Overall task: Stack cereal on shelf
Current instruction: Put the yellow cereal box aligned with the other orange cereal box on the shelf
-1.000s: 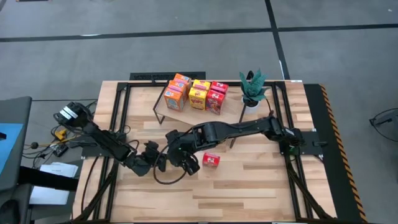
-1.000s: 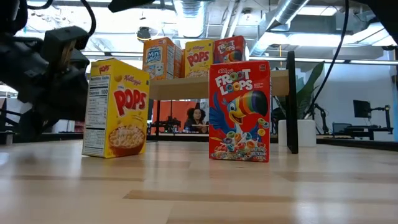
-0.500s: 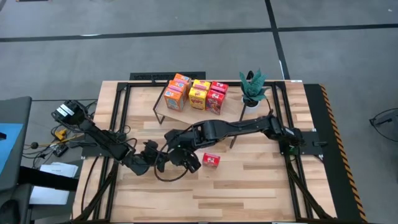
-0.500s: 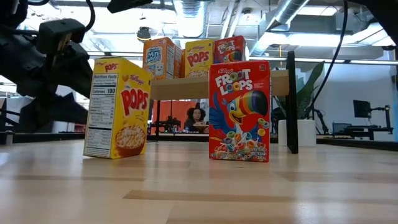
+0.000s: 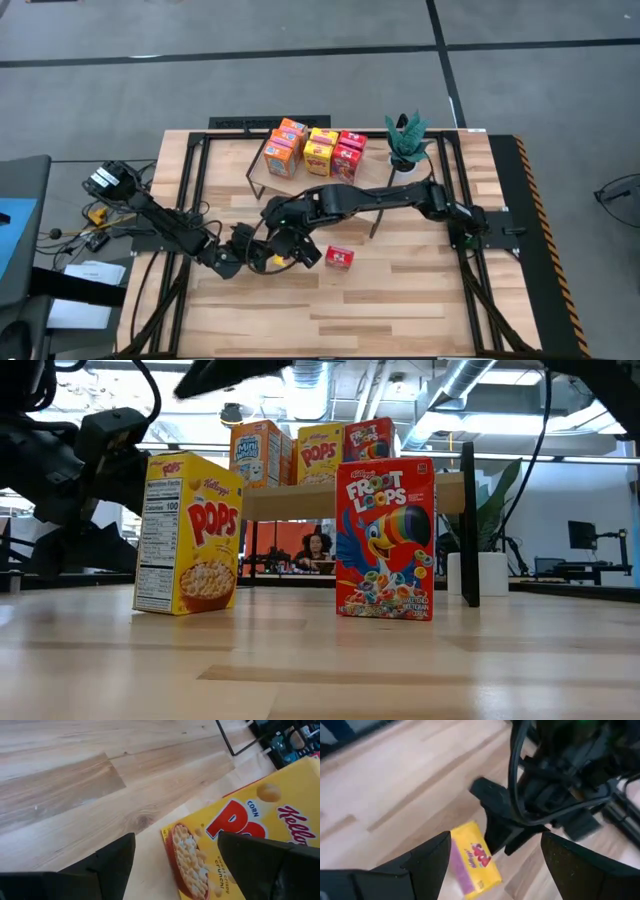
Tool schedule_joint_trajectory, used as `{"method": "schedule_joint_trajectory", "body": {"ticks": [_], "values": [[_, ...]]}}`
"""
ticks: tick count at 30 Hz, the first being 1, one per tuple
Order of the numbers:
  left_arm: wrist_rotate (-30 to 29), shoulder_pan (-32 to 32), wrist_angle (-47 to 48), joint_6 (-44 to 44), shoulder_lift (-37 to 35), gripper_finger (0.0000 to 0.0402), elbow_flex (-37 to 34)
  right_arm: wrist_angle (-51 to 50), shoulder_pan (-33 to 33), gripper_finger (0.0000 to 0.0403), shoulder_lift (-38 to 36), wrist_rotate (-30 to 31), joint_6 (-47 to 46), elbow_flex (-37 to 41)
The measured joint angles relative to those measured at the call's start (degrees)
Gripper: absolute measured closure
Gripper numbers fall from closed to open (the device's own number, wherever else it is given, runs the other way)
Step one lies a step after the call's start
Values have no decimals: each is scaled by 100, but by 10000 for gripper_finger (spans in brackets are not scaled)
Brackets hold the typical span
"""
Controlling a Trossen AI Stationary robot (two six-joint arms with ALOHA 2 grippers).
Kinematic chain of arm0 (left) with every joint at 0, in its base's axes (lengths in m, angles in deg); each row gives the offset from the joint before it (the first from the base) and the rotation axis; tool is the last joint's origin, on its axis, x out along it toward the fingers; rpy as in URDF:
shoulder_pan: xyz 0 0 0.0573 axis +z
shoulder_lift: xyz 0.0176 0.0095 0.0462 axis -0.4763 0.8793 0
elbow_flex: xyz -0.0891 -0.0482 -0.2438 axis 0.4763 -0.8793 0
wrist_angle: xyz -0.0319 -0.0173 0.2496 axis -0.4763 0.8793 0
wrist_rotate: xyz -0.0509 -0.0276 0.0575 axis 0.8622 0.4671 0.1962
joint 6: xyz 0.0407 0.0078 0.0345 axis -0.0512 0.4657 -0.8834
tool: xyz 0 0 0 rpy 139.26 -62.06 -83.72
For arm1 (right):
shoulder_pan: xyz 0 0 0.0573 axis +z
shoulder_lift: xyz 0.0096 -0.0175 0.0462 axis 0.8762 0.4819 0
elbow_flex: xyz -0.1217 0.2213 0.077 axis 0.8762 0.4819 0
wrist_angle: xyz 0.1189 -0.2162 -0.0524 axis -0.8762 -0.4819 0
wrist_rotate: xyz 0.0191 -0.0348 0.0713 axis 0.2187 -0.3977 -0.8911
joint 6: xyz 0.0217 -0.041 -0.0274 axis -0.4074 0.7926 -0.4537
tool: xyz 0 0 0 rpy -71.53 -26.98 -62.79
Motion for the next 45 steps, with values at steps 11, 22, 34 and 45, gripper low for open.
{"method": "schedule_joint_trajectory", "body": {"ticks": [11,22,34,45], "values": [[203,50,121,28,0,127,2,-385,52,70,550,81,-26,14],[196,52,240,39,0,127,2,-473,-1,78,418,107,-247,-84],[183,52,244,120,0,127,2,-449,10,76,393,74,-495,-113],[200,52,251,138,0,127,2,-376,-5,77,612,-214,-678,-100]]}}
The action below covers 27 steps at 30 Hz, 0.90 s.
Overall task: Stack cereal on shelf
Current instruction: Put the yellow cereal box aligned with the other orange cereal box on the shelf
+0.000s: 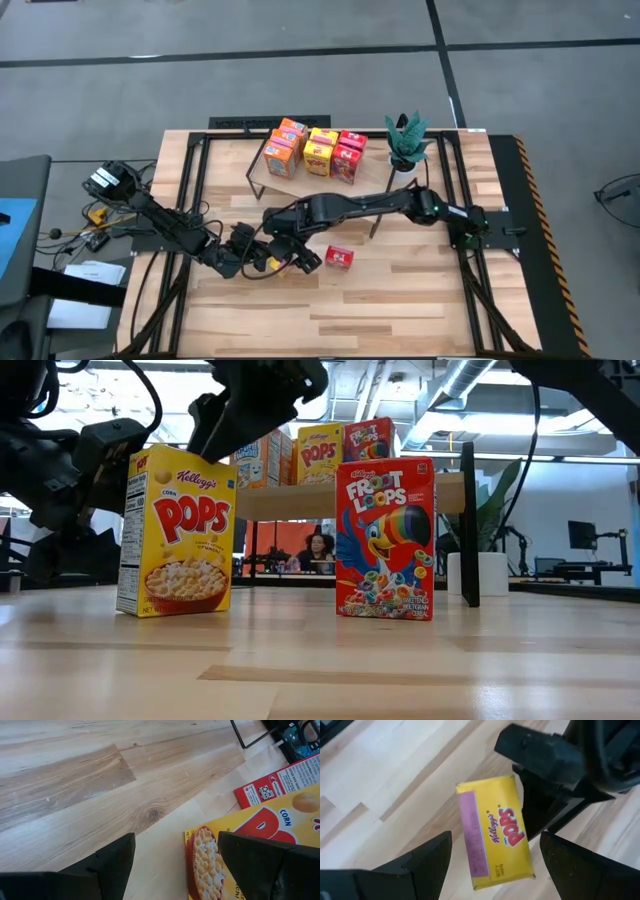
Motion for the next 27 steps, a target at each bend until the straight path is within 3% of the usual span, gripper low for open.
{"method": "schedule_joint_trajectory", "body": {"ticks": [16,27], "values": [[18,0,2,10,0,127,0,-197,-111,102,59,-4,9,7],[18,0,2,-7,0,127,0,-284,-101,149,59,-7,26,7]]}}
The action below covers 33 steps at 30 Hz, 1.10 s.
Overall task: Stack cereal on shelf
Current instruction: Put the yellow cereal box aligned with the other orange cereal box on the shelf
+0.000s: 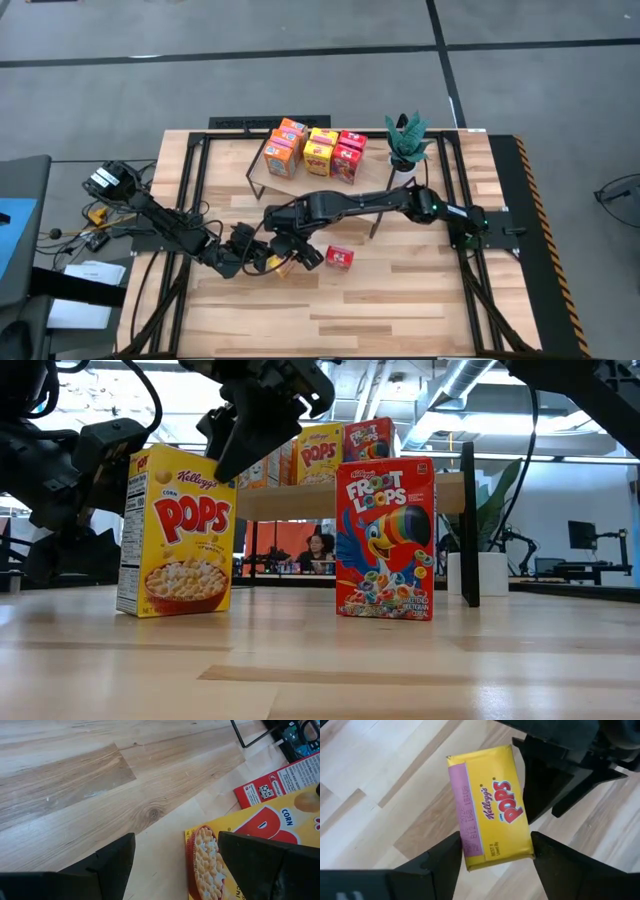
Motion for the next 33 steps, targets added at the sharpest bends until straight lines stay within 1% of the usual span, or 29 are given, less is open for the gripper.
{"method": "schedule_joint_trajectory", "body": {"ticks": [11,15,18,24,30,32,33], "values": [[73,0,0,2,0,127,0,-1,4,209,0,11,-156,0],[261,0,0,0,0,127,0,-154,4,216,-68,15,-354,-12],[393,0,-2,0,0,127,0,-391,-35,211,-229,14,-545,-31],[464,0,45,-21,0,127,0,-689,-175,197,-747,13,-1107,-33],[422,0,42,0,0,127,0,-1048,-407,201,-1556,43,-1958,-42],[417,0,13,5,0,127,0,-1071,-491,204,-1845,143,-2351,-42],[391,0,-14,27,0,127,0,-1143,-518,205,-1976,297,-2585,-42]]}}
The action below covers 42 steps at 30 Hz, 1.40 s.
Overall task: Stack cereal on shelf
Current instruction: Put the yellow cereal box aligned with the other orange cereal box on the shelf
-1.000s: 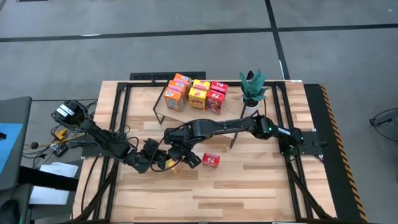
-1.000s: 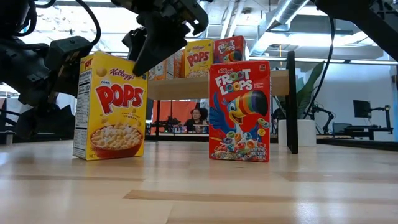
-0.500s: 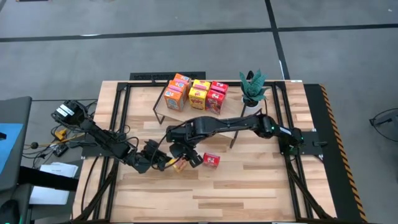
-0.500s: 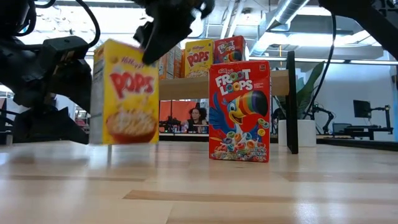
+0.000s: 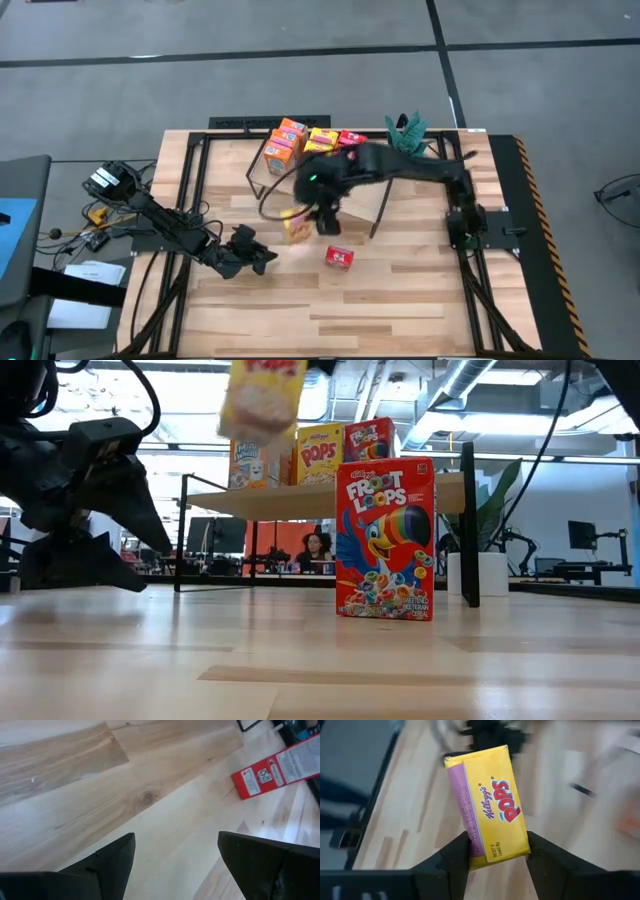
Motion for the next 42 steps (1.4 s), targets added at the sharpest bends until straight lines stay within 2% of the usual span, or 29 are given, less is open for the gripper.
{"method": "schedule_joint_trajectory", "body": {"ticks": [6,11,20,29,42], "values": [[-196,0,-50,151,0,127,0,-296,-83,202,-664,1621,-1342,-2],[-280,0,-16,438,0,127,-2,-686,-90,198,-775,2705,-2254,0],[-245,0,-6,487,0,127,0,-841,-226,206,-339,2795,-1887,163],[-238,0,-5,487,-2,127,-2,-850,-416,196,38,2946,-1932,133],[-251,-2,7,487,-2,127,-2,-876,-422,193,45,2957,-2078,106]]}}
